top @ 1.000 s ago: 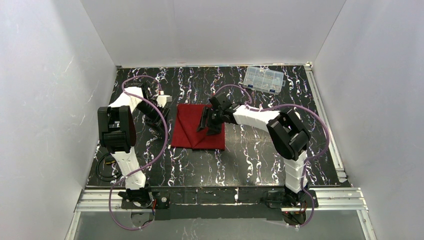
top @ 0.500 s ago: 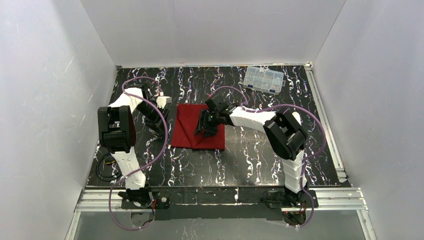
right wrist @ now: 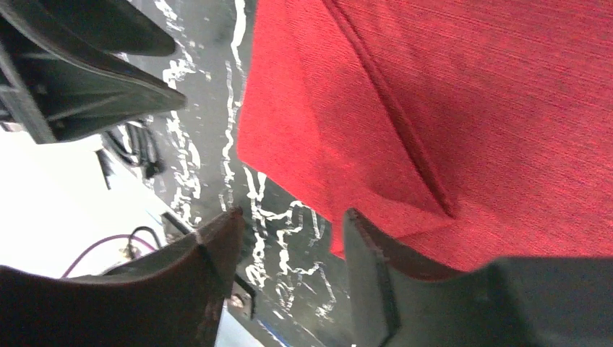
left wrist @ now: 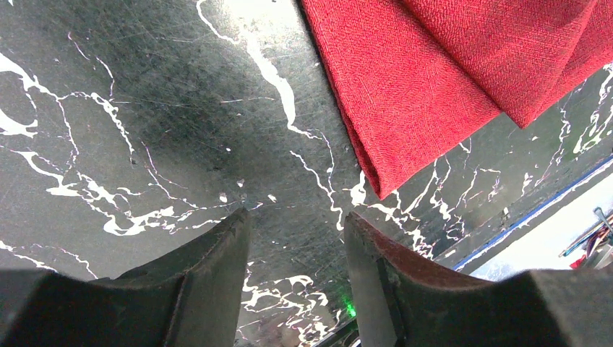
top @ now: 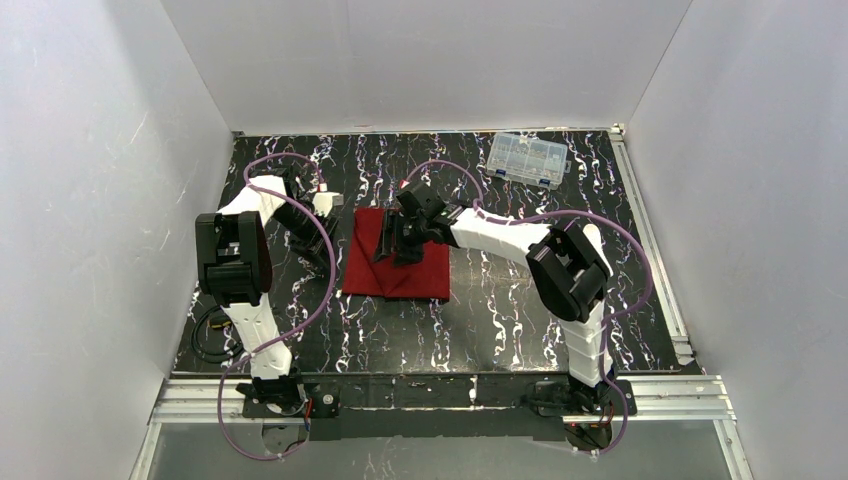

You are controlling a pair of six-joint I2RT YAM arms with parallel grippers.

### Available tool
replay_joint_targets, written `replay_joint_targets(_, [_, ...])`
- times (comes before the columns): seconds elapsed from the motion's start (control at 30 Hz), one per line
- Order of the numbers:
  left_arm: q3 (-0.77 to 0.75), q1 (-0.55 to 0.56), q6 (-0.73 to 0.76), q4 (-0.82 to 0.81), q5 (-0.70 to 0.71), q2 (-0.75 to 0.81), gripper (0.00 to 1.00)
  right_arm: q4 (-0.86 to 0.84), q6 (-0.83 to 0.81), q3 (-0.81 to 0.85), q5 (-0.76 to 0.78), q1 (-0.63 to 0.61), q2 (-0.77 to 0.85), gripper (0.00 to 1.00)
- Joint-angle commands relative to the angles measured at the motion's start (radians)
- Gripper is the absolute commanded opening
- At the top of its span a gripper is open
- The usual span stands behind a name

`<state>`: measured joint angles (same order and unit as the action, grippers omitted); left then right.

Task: Fold the napkin into a case and place the utensils inside
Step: Smooth out the square-folded napkin at the center of the board.

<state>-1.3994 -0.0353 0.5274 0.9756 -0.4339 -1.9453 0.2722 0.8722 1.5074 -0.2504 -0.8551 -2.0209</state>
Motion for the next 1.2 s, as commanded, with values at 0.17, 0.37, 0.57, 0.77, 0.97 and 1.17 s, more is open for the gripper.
replay_joint_targets(0.17, [-0.005, 0.005, 0.006, 0.033, -0.032, 0.025, 0.48, -0.005, 0.018, -0.192, 0.045, 0.026, 0.134, 0.68])
replay_joint_targets(0.37, [0.003, 0.008, 0.013, 0.031, -0.021, 0.011, 0.46, -0.087, 0.043, -0.229, 0.029, 0.031, 0.105, 0.67])
replay_joint_targets(0.57, [0.030, 0.021, 0.010, -0.001, 0.002, 0.002, 0.45, -0.144, 0.062, -0.227, 0.013, 0.040, 0.071, 0.67])
replay_joint_targets(0.77, [0.047, 0.062, 0.007, -0.025, 0.029, -0.015, 0.45, -0.168, 0.075, -0.247, 0.004, 0.041, 0.054, 0.66])
replay_joint_targets(0.97, [0.078, 0.074, -0.005, -0.063, 0.031, -0.006, 0.44, -0.196, 0.096, -0.292, 0.005, 0.045, 0.066, 0.65])
replay_joint_targets(1.17, [0.105, 0.094, -0.014, -0.089, 0.035, -0.001, 0.43, -0.257, 0.142, -0.364, 0.020, 0.046, 0.092, 0.65])
